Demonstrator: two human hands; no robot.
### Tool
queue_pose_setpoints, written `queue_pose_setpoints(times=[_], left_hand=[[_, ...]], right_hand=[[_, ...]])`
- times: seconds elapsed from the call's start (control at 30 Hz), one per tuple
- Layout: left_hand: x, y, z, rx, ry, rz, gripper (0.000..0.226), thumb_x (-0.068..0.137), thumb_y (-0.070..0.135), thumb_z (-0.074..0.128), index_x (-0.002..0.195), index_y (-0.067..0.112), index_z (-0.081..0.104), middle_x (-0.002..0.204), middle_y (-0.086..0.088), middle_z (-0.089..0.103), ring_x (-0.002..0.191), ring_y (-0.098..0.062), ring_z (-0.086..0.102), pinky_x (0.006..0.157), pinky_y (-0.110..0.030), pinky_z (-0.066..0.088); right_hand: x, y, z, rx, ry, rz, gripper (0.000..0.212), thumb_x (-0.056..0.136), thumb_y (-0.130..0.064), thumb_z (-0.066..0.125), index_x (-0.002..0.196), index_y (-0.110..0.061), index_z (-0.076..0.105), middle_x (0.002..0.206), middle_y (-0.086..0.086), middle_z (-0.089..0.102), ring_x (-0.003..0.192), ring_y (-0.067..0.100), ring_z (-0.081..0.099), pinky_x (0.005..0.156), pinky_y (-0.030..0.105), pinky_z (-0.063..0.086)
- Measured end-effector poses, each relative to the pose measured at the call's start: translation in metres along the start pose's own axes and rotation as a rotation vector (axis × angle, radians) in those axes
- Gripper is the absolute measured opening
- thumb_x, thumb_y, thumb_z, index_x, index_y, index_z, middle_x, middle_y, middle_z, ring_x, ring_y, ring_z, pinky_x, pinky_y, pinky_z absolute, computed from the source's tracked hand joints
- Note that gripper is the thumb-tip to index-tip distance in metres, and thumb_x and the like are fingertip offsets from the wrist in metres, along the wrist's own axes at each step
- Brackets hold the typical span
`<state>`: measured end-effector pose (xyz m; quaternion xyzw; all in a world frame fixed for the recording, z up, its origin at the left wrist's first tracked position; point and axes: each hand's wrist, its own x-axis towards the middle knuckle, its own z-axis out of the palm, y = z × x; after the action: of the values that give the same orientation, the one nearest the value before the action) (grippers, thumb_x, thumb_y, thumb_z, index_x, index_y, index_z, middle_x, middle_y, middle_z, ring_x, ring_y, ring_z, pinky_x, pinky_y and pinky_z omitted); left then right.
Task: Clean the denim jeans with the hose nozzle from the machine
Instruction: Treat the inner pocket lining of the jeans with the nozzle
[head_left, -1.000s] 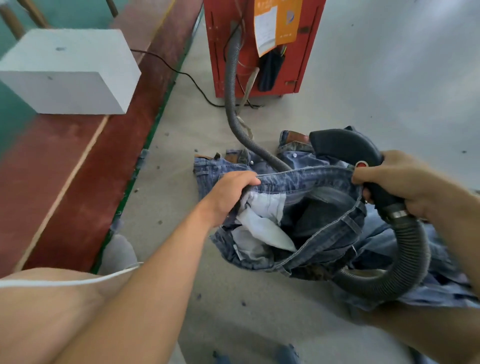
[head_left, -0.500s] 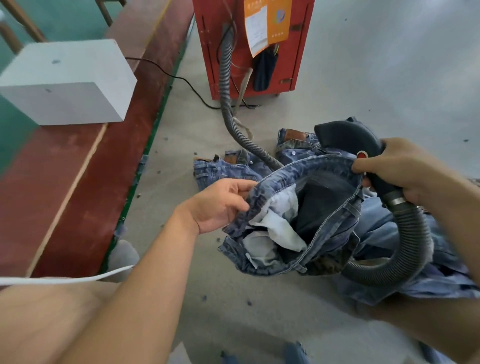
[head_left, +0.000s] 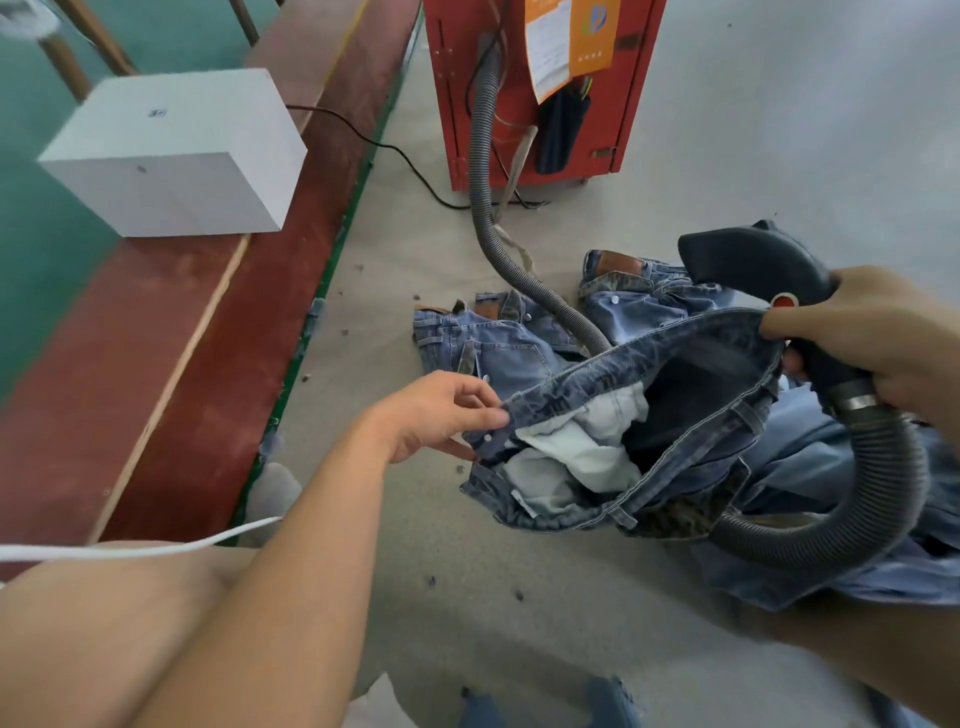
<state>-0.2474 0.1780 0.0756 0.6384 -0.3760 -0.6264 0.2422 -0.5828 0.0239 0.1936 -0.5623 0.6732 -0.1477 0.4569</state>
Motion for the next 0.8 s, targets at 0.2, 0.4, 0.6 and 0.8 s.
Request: queue_pose_setpoints(times=[0.2,0.4,0.6,0.8], left_hand=[[0.014,-0.011,0.001,-0.342,0.789,0.054,0.017,0.100,0.005,0.059,0.103,0.021,0.067,0.107,-0.003,0.072,0.100,-0.023,0.071,0.083,-0.040,0.064],[0.009,-0.045,0.057,-0.666,0.269,-0.384,0.026,0.100,-0.006,0.046,0.122,0.008,0.050,0.136,-0.015,0.058,0.108,-0.034,0.070,0.083,-0.057,0.061],[0.024,-0.041,0.078,0.642,0.727,0.339,0.083,0.079,0.029,0.085,0.148,0.030,0.039,0.147,-0.007,0.033,0.133,-0.028,0.033,0.111,-0.044,0.031],[0.020,-0.022,0.046,0.578,0.676,0.536,0.008,0.091,0.024,0.076,0.092,0.017,0.077,0.108,-0.002,0.074,0.118,-0.025,0.061,0.118,-0.042,0.021]], right_hand=[[0.002,-0.003,0.003,0.048,0.010,0.034,0.014,0.083,0.000,0.073,0.090,-0.005,0.062,0.044,0.008,0.057,0.034,0.017,0.053,0.040,0.031,0.050],[0.003,-0.006,0.015,0.080,0.008,0.048,0.013,0.083,0.002,0.073,0.089,-0.002,0.063,0.042,0.006,0.057,0.032,0.014,0.053,0.036,0.027,0.048],[0.002,-0.008,0.020,0.073,0.002,0.055,0.013,0.084,0.002,0.073,0.091,-0.001,0.062,0.041,0.006,0.057,0.030,0.013,0.052,0.034,0.026,0.046],[0.010,-0.008,0.011,0.150,0.004,0.107,0.017,0.087,0.002,0.072,0.081,-0.003,0.057,0.039,0.006,0.055,0.028,0.014,0.051,0.032,0.026,0.045]])
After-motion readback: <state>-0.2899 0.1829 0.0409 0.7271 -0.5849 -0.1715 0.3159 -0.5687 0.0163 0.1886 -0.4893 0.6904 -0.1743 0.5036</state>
